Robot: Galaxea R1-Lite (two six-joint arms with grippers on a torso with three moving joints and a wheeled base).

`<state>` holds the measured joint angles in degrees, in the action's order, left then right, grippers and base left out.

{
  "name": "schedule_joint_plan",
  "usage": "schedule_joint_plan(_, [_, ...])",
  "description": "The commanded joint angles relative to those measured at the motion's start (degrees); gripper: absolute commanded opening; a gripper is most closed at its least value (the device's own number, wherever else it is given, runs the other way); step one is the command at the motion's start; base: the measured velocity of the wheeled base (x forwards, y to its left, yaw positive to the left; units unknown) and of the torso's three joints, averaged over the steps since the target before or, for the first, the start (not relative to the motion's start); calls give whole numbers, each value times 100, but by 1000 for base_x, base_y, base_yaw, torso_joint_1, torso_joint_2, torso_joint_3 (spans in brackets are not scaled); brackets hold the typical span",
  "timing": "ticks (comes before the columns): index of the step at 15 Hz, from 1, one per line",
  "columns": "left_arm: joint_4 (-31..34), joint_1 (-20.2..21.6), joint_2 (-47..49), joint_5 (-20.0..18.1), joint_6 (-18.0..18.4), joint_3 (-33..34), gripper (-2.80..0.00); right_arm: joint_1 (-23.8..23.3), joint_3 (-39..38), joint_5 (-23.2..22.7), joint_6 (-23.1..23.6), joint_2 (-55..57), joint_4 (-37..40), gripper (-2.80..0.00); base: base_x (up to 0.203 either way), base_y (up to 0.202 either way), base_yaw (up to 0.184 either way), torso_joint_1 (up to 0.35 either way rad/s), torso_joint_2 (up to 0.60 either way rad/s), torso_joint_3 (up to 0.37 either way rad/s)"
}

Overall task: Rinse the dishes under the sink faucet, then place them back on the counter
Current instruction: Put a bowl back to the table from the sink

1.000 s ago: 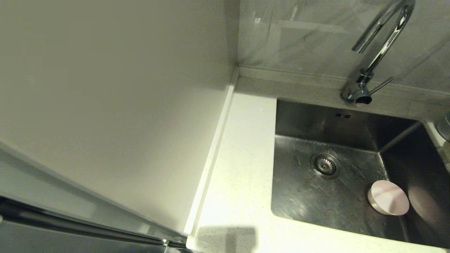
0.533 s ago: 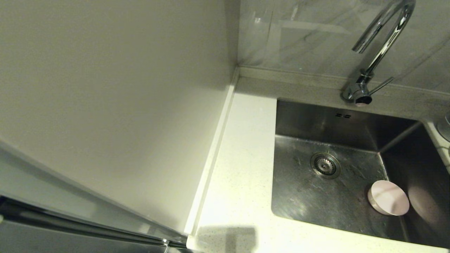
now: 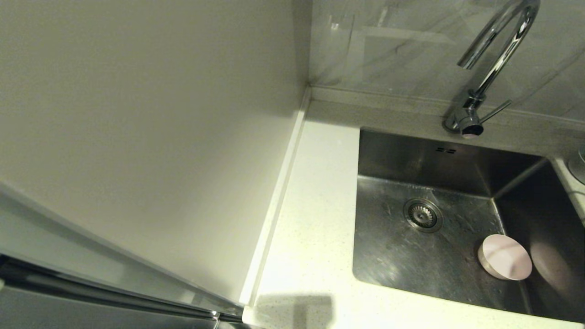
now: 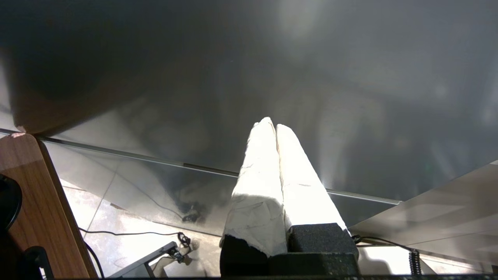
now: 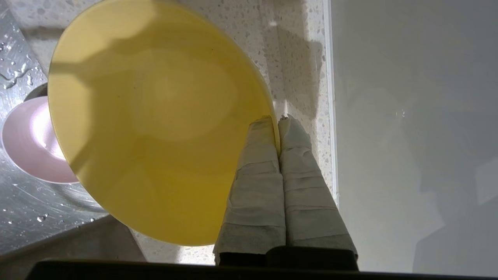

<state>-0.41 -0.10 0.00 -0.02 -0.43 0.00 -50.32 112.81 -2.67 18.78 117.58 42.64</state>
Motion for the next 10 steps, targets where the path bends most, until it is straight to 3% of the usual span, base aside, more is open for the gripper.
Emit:
schedule_joint_plan(1, [-2,1,0,2,-1,18,-280,-4,-5,-5,12,2,25,-280,0,0,0,0,0,0])
schedule_joint_plan(10, [-2,1,0,2,-1,18,-280,-25,-31,59,230,-24,25,-280,0,0,0,0,0,0])
